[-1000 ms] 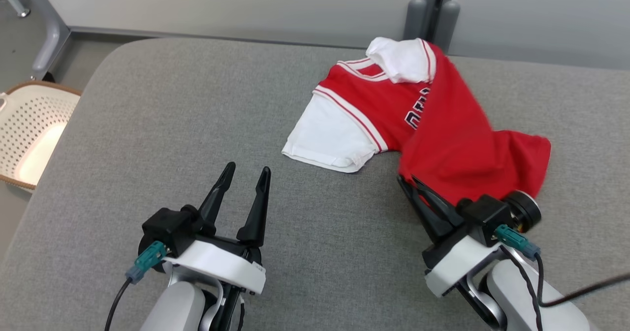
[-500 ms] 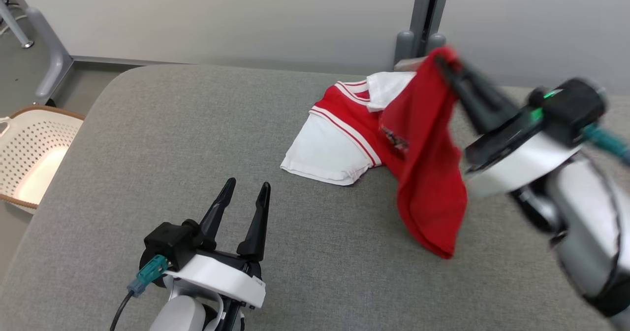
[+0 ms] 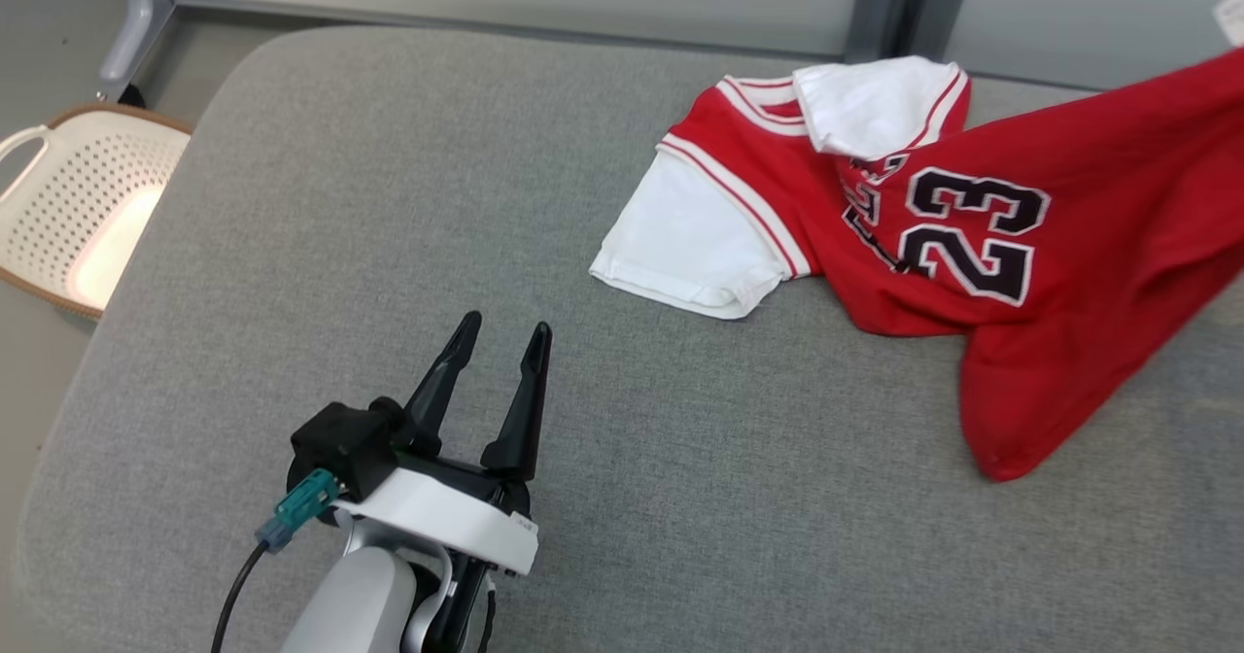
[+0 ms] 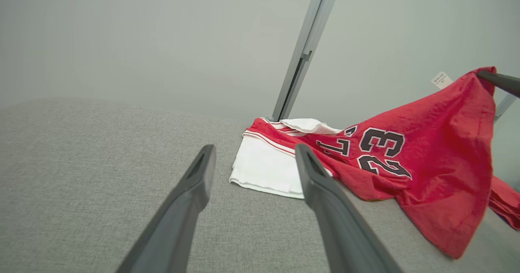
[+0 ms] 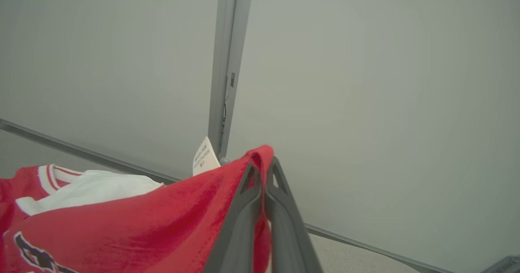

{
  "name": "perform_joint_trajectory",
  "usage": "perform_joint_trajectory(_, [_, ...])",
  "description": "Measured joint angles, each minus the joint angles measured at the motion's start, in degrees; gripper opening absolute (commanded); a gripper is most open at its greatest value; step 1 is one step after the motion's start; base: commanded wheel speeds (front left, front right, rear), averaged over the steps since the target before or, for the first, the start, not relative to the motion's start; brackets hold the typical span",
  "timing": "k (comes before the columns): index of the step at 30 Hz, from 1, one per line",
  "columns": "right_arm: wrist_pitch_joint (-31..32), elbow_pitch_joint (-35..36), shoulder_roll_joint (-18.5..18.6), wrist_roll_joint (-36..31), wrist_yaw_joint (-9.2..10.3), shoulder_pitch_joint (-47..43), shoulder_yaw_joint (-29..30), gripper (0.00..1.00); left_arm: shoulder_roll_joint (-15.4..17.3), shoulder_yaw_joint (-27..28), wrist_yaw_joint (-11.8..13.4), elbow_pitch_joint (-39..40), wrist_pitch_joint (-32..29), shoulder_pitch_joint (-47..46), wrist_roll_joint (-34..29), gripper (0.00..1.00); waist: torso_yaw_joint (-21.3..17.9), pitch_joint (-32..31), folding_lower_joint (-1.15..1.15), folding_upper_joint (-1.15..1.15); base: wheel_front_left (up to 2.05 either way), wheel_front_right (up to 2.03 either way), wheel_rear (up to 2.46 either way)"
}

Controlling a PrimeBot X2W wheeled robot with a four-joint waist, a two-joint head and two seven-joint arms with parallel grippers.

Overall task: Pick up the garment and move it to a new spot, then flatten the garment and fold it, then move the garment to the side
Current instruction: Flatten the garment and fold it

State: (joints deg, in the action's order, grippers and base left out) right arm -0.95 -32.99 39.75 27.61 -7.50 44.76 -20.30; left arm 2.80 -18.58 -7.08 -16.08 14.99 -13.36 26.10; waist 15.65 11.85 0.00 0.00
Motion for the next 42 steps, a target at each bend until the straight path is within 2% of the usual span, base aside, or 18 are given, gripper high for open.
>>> perform_joint_trajectory(2, [-0.1, -5.8, 1.1, -1.6, -0.01, 1.4, 3.0, 0.00, 0.0, -0.7, -0.1, 0.4, 0.0, -1.4, 0.4, 1.00, 0.7, 2.0, 0.00, 0.00, 0.00, 0.00, 0.00])
perform_joint_trajectory(7, [-3.0, -13.9, 1.4, -7.7, 0.00, 7.2, 8.2, 0.00, 0.0, -1.2, -0.1, 1.0, 0.0, -3.6, 0.9, 1.00, 1.4, 5.5, 0.00, 0.00, 0.00, 0.00, 0.00])
perform_joint_trajectory(8, [-3.4, -15.5, 1.0, -9.2, 0.00, 8.4, 9.0, 0.29, 0.0, -1.5, -0.1, 1.1, 0.0, -4.0, 1.2, 1.00, 1.5, 6.2, 0.00, 0.00, 0.00, 0.00, 0.00])
perform_joint_trajectory(9, [-3.9, -16.6, 0.4, -10.5, 0.00, 9.6, 9.5, 1.00, 0.0, -1.7, -0.1, 1.1, 0.0, -4.3, 1.3, 1.00, 1.6, 6.8, 0.00, 0.00, 0.00, 0.00, 0.00])
perform_joint_trajectory(17, [-7.7, -23.8, -3.8, -18.5, 0.00, 14.9, 12.1, 1.00, 0.0, -2.7, 0.6, 1.4, 0.0, -6.0, 2.3, 1.00, 1.8, 9.1, 0.00, 0.00, 0.00, 0.00, 0.00])
perform_joint_trajectory(21, [-9.9, -25.7, -7.5, -21.3, 0.00, 14.3, 11.8, 1.00, 0.0, -1.8, 0.6, 1.1, 0.0, -5.9, 2.2, 1.00, 0.7, 8.3, 0.00, 0.00, 0.00, 0.00, 0.00])
perform_joint_trajectory(26, [-12.8, -24.8, -12.9, -21.1, 0.00, 12.1, 11.7, 1.00, 0.0, 0.0, 0.6, 0.6, 0.0, -5.8, 1.0, 1.00, -1.5, 6.1, 0.00, 0.00, 0.00, 0.00, 0.00])
perform_joint_trajectory(31, [-13.9, -19.5, -17.6, -18.1, 0.00, 6.9, 12.8, 1.00, 0.0, 2.4, 0.5, 0.5, 0.0, -4.6, 0.1, 1.00, -4.5, 3.2, 0.00, 0.00, 0.00, 0.00, 0.00])
perform_joint_trajectory(37, [-14.0, -4.9, -22.4, -16.1, 0.00, -5.8, 14.3, 1.00, 0.0, 4.8, 0.3, 0.5, 0.0, -2.8, -0.4, 1.00, -8.3, -0.1, 0.00, 0.00, 0.00, 0.00, 0.00])
perform_joint_trajectory(42, [-14.0, 4.4, -27.2, -16.2, 0.00, -17.6, 14.5, 1.00, 0.0, 7.2, 0.1, 0.5, 0.0, -0.9, -1.1, 1.00, -11.2, -2.3, 0.00, 0.00, 0.00, 0.00, 0.00])
